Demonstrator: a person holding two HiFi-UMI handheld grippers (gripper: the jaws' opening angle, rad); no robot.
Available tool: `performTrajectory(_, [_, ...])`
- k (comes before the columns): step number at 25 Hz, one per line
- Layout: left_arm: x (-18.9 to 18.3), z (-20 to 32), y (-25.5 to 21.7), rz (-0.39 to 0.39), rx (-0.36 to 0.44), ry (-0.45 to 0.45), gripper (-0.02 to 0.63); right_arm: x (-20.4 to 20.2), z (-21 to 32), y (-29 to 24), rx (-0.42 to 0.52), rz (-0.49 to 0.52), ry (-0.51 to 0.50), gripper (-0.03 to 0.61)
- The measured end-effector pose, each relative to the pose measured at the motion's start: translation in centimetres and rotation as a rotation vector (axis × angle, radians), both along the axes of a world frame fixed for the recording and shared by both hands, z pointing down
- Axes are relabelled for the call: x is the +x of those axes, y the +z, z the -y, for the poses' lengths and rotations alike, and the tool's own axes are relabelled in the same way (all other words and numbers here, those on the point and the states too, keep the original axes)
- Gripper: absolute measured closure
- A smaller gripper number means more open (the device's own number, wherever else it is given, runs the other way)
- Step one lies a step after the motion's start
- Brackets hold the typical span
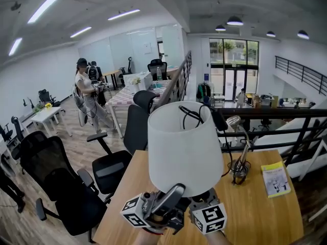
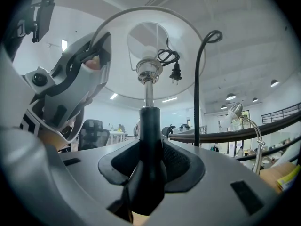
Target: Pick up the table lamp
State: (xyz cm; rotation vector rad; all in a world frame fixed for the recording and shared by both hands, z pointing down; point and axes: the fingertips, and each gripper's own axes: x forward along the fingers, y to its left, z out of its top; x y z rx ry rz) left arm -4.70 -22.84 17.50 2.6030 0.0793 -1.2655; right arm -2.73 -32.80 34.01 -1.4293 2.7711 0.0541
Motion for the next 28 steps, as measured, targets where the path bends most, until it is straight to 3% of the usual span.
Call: performTrajectory(28, [-0.4,-1.0,-0.2,0.018,-0.01,-0.047,0.604,-1.1,-0.7,-0.1,-0.002,0.019,-0.041,0.423])
